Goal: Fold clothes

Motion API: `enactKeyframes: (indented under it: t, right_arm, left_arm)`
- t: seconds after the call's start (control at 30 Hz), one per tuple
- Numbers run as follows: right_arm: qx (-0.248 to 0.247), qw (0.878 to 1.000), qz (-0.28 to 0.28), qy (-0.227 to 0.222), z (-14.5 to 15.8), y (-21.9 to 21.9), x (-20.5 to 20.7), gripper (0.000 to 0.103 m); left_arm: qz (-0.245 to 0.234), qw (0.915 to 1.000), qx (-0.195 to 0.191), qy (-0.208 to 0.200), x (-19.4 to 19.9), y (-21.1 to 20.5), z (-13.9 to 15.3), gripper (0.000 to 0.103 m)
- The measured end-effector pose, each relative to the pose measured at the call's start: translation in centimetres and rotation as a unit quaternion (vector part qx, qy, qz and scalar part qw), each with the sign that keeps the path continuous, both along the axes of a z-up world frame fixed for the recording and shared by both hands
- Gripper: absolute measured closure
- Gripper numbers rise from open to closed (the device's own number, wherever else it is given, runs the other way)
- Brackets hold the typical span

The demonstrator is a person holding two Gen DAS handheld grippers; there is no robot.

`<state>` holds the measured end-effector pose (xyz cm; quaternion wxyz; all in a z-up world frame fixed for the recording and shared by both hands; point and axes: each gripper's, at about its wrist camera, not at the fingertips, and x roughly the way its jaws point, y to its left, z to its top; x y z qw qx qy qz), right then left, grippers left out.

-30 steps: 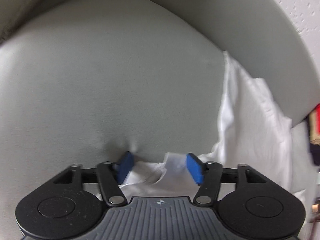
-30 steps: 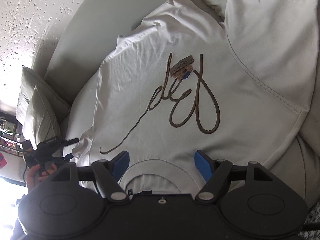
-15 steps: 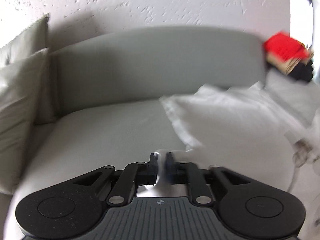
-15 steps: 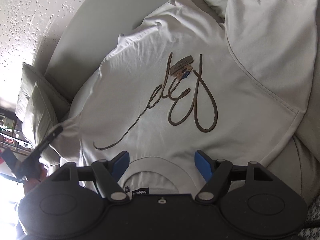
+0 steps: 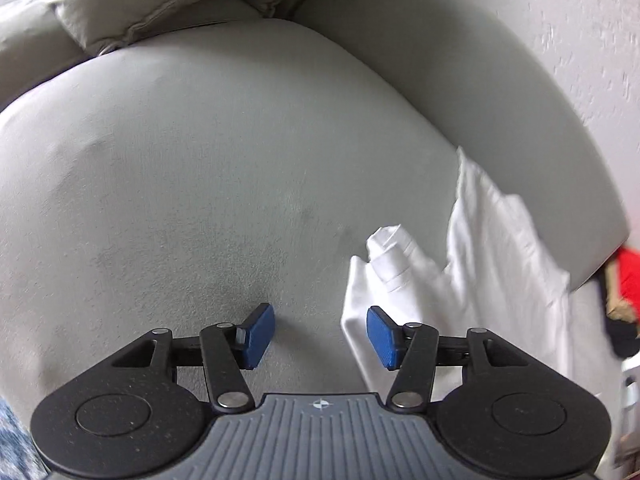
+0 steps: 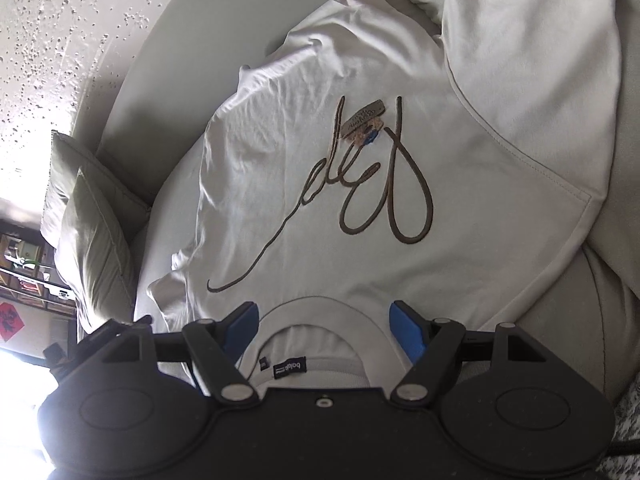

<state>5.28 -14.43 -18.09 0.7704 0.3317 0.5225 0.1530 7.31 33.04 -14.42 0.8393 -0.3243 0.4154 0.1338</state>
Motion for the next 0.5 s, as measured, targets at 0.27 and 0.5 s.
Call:
enactKeyframes:
  t: [0.27,0.5]
  right_arm:
    - [0.002,1.000,-0.008,0.005,-0.2,-0.3,-0.3,0.032]
    - [-0.008,1.000,-0.005,0.004,-0.2,-0.2,-0.1,0.032]
  left_arm:
    - [-0.055,0.9926,0.099,0.043,5.7,-1.8,-1.3,0.055]
    - [-0.103,0.9782,0.178,0.034,5.2,-4.7,-0.7,0.103]
